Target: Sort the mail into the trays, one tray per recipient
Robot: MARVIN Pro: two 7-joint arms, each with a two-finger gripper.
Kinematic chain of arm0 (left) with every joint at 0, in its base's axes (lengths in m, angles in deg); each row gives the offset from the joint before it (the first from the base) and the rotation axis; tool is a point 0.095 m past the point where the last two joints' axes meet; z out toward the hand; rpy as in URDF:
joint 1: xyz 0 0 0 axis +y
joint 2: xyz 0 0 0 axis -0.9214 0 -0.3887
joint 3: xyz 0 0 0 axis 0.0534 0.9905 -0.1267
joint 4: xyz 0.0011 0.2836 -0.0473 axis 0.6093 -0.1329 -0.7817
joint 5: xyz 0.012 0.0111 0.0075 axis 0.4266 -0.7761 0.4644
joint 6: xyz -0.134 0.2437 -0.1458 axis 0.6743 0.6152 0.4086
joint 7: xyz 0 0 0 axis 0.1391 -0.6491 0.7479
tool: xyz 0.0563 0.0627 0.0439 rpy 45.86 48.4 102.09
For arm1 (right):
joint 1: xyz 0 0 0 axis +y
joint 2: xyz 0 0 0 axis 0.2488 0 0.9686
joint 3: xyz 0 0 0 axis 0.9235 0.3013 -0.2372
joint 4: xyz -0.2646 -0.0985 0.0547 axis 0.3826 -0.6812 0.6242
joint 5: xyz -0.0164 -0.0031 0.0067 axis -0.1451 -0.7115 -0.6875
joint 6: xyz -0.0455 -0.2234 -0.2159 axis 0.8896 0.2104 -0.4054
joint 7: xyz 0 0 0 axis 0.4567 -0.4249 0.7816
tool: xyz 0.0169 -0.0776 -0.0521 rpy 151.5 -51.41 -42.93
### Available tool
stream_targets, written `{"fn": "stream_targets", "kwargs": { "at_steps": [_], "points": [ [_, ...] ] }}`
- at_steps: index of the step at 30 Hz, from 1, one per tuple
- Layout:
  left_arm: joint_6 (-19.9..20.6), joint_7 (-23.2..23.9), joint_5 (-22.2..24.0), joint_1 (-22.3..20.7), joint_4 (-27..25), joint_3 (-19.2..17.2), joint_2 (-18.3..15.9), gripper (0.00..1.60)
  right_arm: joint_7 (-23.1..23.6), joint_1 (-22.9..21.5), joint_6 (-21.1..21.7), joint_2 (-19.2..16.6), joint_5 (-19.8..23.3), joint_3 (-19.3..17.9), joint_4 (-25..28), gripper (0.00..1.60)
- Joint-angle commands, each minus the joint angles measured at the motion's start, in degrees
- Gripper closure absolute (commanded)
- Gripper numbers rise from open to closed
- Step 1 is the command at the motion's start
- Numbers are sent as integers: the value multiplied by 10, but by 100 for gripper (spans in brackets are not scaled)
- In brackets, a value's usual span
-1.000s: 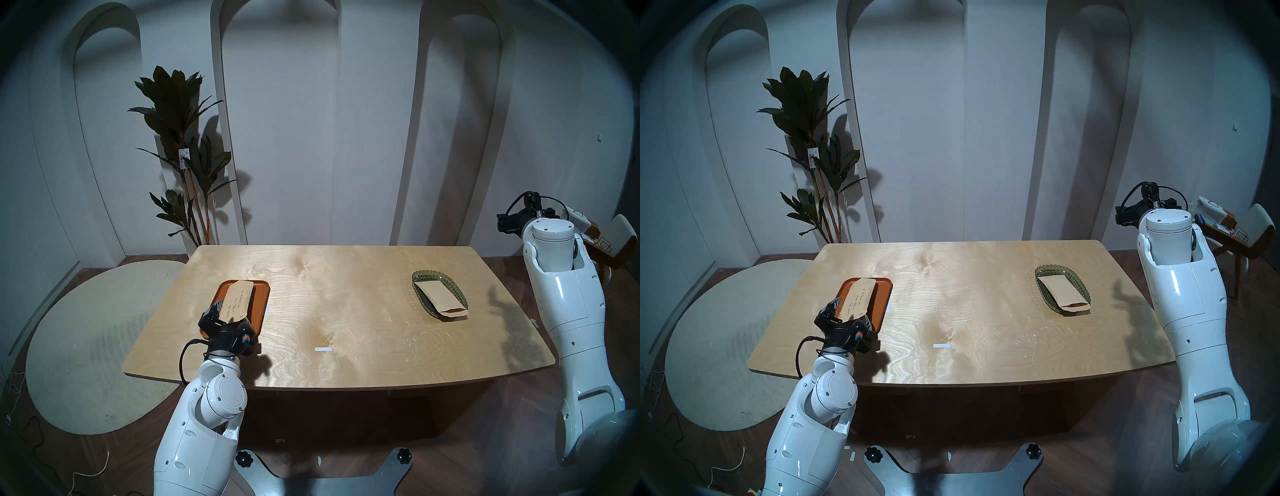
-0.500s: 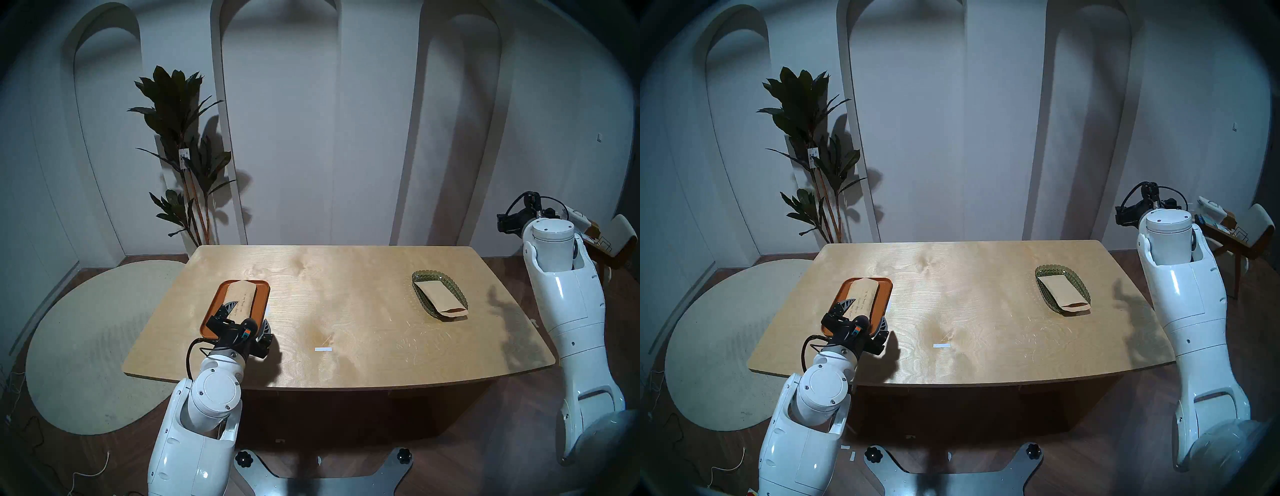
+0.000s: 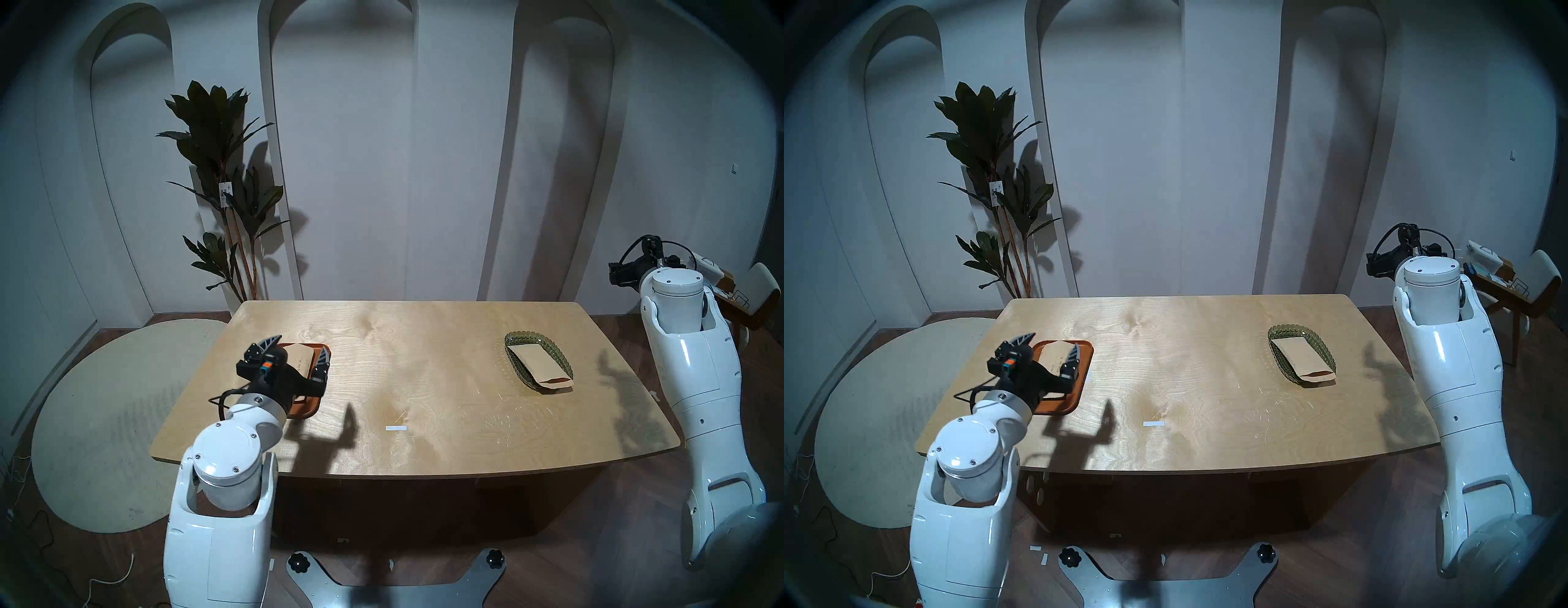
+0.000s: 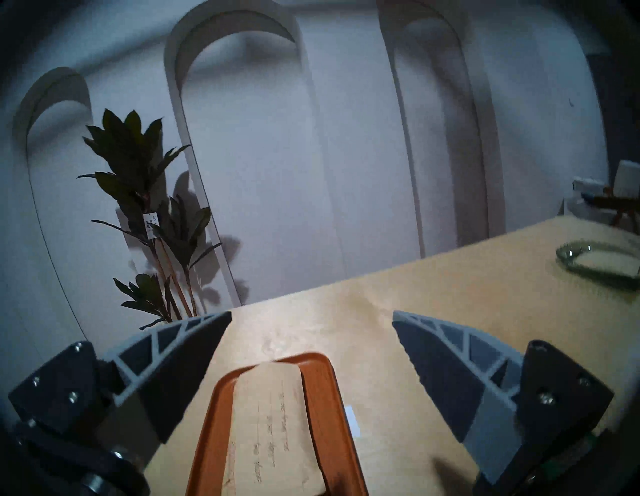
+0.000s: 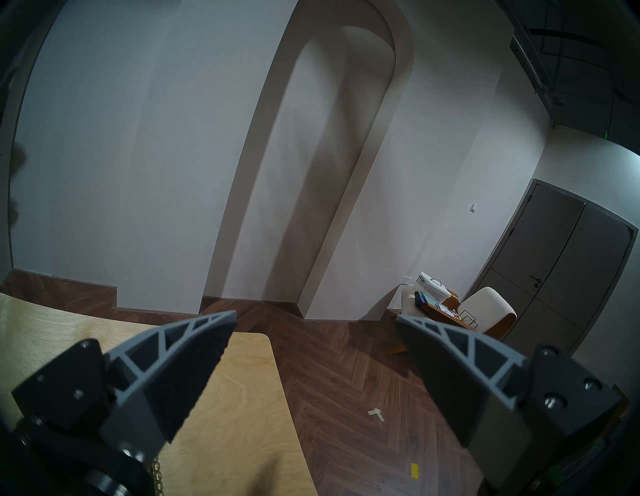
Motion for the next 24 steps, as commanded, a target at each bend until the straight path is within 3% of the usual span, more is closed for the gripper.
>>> {"fn": "stream_targets", "kwargs": {
  "at_steps": [1, 8, 11, 24],
  "points": [
    [63, -21, 81, -41, -59, -64, 12, 0, 0, -9, -3, -1, 0, -1, 10, 0],
    [152, -66, 169, -90, -49, -102, 2, 0, 1, -9, -3, -1, 0, -1, 11, 0],
    [177, -92, 184, -107, -40, -113, 3, 0, 1, -8, -2, -1, 0, -1, 11, 0],
    [204, -148, 242, -181, 39, -147, -17, 0, 1, -8, -2, -1, 0, -1, 12, 0]
  ]
}}
